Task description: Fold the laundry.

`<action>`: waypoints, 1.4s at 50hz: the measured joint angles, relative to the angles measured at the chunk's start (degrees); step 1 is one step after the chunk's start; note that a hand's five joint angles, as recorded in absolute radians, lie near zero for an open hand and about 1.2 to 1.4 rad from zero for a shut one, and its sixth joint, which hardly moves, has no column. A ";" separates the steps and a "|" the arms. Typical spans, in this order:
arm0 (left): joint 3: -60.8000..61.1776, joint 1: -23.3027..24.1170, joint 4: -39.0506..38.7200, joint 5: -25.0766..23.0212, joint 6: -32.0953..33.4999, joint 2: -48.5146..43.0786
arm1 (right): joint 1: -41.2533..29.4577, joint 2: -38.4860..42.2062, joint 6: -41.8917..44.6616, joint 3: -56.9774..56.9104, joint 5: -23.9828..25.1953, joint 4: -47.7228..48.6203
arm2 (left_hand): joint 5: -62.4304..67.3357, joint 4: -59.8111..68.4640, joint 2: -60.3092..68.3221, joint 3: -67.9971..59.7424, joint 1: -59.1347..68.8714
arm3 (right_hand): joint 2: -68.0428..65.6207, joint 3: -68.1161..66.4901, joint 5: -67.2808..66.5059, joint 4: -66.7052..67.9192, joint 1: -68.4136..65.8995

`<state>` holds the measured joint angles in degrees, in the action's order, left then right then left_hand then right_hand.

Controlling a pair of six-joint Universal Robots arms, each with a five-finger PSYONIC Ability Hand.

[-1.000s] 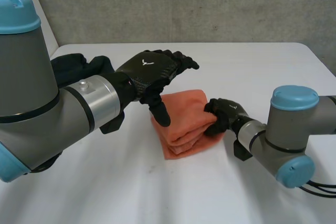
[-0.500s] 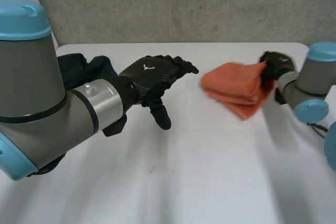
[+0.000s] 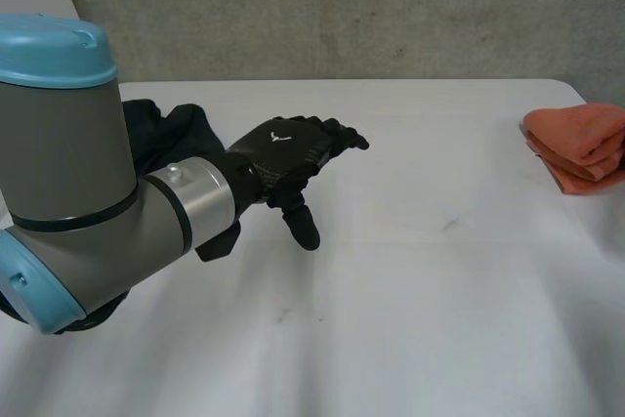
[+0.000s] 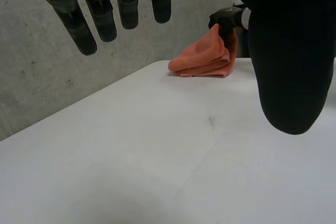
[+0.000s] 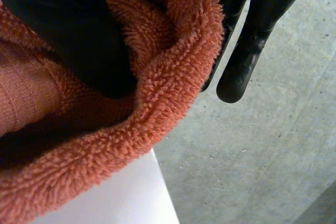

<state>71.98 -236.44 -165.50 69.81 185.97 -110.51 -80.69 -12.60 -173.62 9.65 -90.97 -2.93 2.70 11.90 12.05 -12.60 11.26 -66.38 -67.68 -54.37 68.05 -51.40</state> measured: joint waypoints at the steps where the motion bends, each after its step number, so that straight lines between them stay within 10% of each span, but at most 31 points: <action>1: 0.00 0.00 0.00 0.00 0.00 -0.05 | 0.20 0.00 0.26 0.05 0.13 0.04 | 0.00 0.00 0.00 0.00 0.00 | 0.00 0.00 0.00 0.00 0.00; 8: 0.00 -0.02 0.00 0.01 0.00 -0.07 | 0.80 0.03 2.29 0.96 9.44 -2.95 | 0.00 0.00 0.00 0.00 0.00 | 51.39 51.93 47.60 -51.95 38.99; 14: -0.06 -0.11 0.00 0.02 0.00 0.11 | 0.66 -1.21 7.89 0.55 12.35 -11.13 | 0.00 0.00 0.00 0.00 0.00 | 53.69 55.33 49.98 -54.54 39.79; 30: -0.49 -0.40 -0.03 -0.01 0.01 1.74 | 2.51 -16.11 58.95 7.18 -7.08 -8.77 | 0.00 0.00 0.00 0.00 0.00 | 53.69 55.33 50.49 -54.54 39.79; 39: -0.50 -2.45 -3.28 1.63 0.33 4.14 | -4.64 -31.50 46.43 20.37 -4.86 4.08 | 0.00 0.00 0.00 0.00 0.00 | 53.69 55.33 50.49 -54.54 39.79; 49: 0.00 -8.34 -14.44 8.88 4.43 4.18 | -21.70 -46.71 26.69 49.85 15.67 6.56 | -0.01 0.00 0.00 0.00 0.19 | 53.69 55.33 50.49 -54.54 39.79; 59: -5.68 -22.92 -17.77 9.02 19.53 -9.78 | -35.92 -52.48 35.55 75.78 23.60 5.77 | 0.21 1.12 1.00 -0.29 0.22 | 53.76 55.46 50.49 -54.55 39.79; 70: -22.45 -32.10 -17.96 6.28 24.15 -31.13 | -36.35 -57.39 42.44 89.76 23.24 7.04 | 0.21 1.90 1.56 -0.90 0.22 | 53.76 55.46 50.49 -54.54 39.79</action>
<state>49.54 -268.54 -183.46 76.09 210.12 -141.64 -117.04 -69.99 -131.18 99.41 -67.74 4.11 2.90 13.80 13.61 -13.50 11.48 -12.63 -12.22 -3.88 13.50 -11.61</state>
